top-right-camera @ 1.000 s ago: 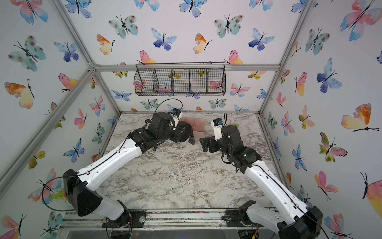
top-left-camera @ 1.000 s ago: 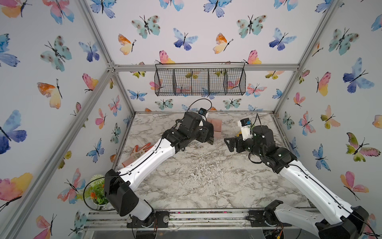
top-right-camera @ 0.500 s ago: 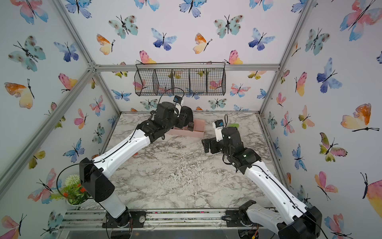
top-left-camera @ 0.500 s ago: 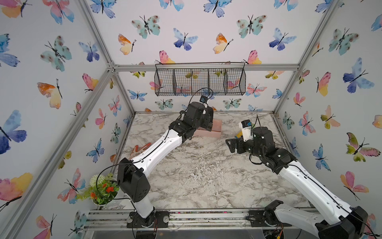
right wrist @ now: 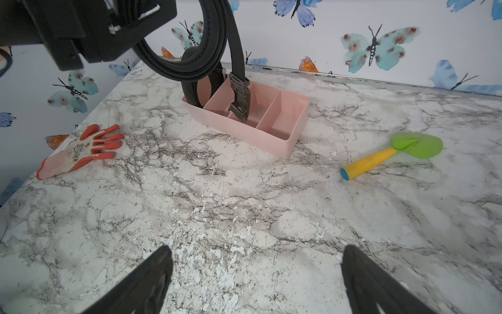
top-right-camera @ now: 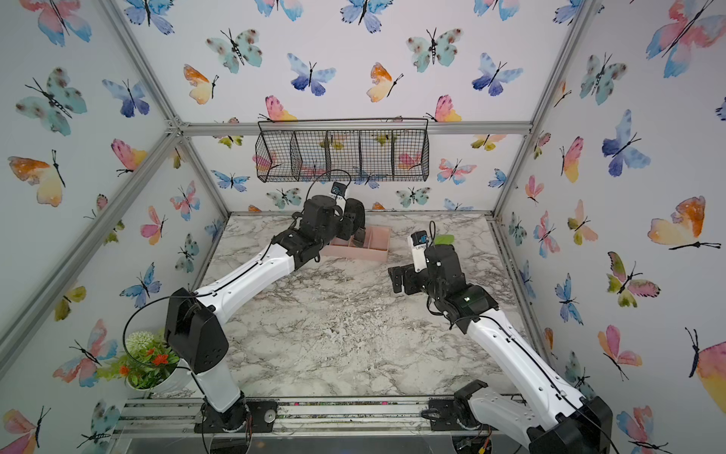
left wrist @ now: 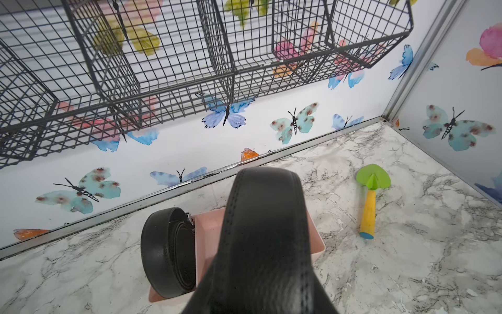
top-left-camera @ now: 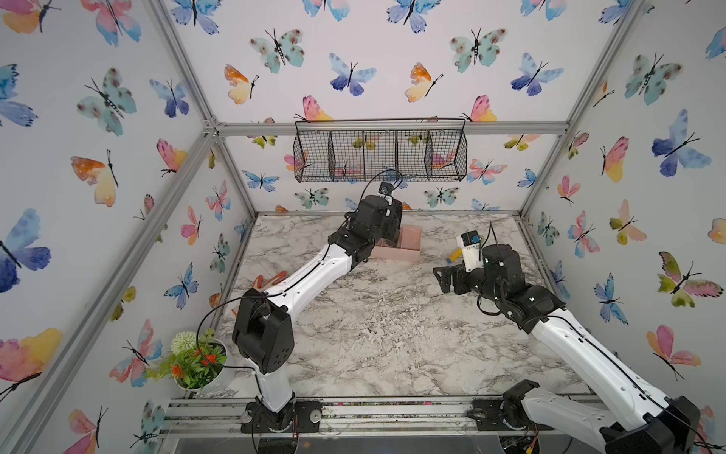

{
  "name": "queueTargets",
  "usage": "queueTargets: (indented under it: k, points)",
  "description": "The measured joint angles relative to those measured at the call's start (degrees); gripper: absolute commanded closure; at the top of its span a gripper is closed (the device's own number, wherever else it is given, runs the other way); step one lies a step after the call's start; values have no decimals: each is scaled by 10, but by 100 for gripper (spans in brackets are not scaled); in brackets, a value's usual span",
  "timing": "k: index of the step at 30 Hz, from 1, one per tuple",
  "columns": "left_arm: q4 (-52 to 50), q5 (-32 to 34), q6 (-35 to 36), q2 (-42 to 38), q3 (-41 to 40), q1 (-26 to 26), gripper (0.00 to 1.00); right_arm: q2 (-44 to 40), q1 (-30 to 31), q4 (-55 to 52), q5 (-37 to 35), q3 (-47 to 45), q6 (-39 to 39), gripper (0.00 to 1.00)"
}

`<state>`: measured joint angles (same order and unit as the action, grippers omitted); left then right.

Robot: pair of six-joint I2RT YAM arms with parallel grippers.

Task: Place the belts into the storage roll
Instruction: Place the belt in the container.

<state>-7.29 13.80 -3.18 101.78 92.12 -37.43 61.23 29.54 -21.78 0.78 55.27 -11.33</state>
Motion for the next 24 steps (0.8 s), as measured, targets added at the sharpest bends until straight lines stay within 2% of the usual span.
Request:
queueTargets:
  k: [12,19,24]
  points:
    - [31,1,-24,4,-78,0,69,-2,-1,9,1,-19,0,1]
    - [34,6,-28,6,-82,0,68,-2,-3,19,5,-22,0,1]
    - [47,10,-30,42,-63,0,69,-2,-3,26,7,-26,0,1]
